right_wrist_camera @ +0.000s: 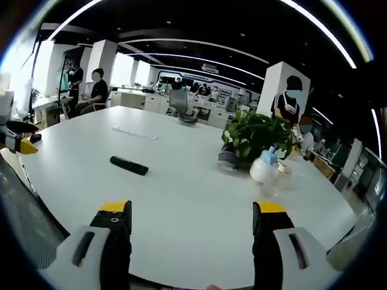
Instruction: Press the specified remote control buttons in sequence, fully releasing each button before pressing the next.
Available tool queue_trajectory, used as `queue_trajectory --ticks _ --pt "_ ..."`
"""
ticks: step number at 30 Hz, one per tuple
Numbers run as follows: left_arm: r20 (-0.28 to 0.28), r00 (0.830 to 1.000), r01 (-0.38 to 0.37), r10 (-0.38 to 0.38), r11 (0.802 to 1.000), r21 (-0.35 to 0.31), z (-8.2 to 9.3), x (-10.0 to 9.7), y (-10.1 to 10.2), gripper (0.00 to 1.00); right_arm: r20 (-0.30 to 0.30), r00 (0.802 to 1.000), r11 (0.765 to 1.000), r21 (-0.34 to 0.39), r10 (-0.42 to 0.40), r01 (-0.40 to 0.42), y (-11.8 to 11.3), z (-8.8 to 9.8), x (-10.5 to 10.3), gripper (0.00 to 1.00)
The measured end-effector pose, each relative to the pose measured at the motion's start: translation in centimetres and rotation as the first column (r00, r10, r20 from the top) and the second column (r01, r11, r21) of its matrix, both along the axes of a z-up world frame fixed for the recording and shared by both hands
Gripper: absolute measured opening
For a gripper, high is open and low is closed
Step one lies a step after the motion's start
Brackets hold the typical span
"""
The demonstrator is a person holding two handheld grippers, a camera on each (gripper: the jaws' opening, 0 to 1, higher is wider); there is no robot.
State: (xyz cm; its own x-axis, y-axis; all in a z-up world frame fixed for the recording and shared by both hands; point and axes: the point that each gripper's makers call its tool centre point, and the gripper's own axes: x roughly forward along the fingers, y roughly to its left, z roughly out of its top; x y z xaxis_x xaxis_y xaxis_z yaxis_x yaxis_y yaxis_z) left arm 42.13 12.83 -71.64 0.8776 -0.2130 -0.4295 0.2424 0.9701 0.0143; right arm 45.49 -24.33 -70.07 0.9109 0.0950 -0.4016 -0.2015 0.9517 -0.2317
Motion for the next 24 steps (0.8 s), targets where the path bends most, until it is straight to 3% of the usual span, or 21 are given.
queue_trajectory --ticks 19,24 --pt "-0.017 1.000 0.009 -0.009 1.000 0.014 -0.13 -0.04 -0.23 0.87 -0.007 1.000 1.000 -0.010 0.013 -0.014 0.20 -0.10 -0.06 0.83" --pt "-0.020 0.999 0.025 -0.026 0.999 -0.035 0.28 0.23 -0.60 0.87 -0.014 1.000 1.000 -0.005 0.012 -0.012 0.17 -0.21 -0.06 0.83"
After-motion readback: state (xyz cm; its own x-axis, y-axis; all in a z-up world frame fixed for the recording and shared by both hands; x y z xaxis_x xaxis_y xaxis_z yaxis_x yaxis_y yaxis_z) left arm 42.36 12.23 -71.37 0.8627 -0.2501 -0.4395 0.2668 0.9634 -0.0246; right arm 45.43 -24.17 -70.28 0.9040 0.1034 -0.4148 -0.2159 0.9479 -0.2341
